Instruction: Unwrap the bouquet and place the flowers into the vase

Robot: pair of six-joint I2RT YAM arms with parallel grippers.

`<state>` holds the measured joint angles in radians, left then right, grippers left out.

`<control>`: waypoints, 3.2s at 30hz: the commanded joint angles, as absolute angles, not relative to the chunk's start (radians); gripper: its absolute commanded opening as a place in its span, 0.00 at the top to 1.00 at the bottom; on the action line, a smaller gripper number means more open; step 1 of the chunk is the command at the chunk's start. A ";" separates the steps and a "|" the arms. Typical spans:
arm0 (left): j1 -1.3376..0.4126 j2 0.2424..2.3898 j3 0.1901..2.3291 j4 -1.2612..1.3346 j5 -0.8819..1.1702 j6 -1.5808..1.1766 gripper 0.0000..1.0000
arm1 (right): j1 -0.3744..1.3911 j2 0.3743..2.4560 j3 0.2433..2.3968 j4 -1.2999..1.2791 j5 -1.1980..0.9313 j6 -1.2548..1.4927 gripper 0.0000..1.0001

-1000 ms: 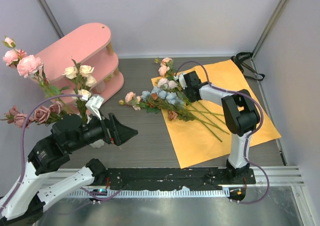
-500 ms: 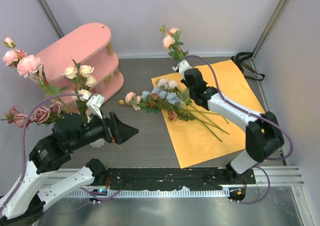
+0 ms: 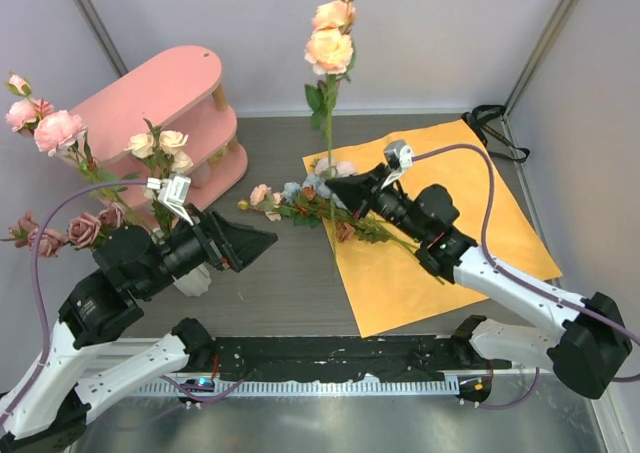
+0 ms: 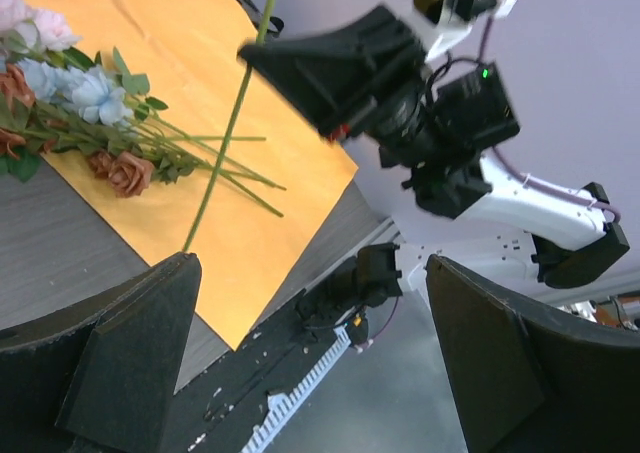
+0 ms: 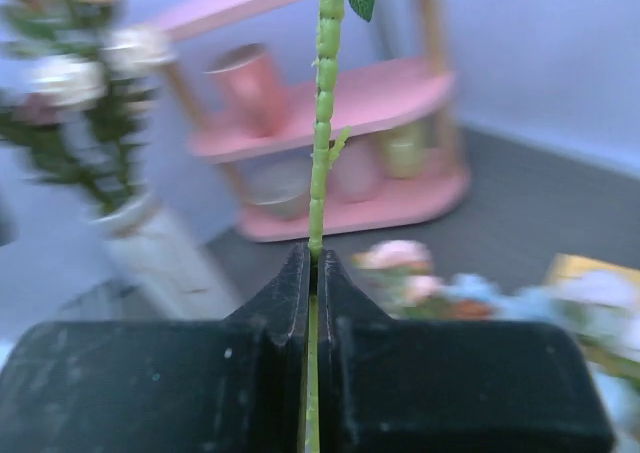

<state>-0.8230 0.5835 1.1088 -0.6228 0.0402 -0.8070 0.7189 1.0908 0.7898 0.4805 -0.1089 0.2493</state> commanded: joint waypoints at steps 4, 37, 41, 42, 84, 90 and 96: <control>-0.825 0.656 1.150 -0.483 -0.023 -0.804 0.08 | 0.778 1.176 0.680 1.213 -0.604 0.837 0.99; -0.825 0.839 1.739 -1.048 -0.230 -0.328 1.00 | 0.920 1.091 0.928 0.109 -0.006 0.258 0.19; -0.824 0.819 1.897 -1.180 -0.441 -0.276 1.00 | 0.919 1.060 0.897 0.120 0.038 0.252 0.17; -0.824 0.796 1.914 -1.181 -0.495 -0.237 1.00 | 0.919 1.057 0.885 0.126 0.043 0.255 0.17; -0.831 0.580 1.493 -0.752 -1.071 -0.143 1.00 | 0.919 1.158 0.905 0.097 0.028 0.311 0.20; -0.830 0.526 1.356 -0.768 -1.085 -0.215 0.96 | 0.919 1.173 0.897 0.075 0.046 0.307 0.20; -0.830 0.485 1.269 -0.805 -1.097 -0.267 0.86 | 0.919 1.190 0.900 0.058 0.058 0.298 0.20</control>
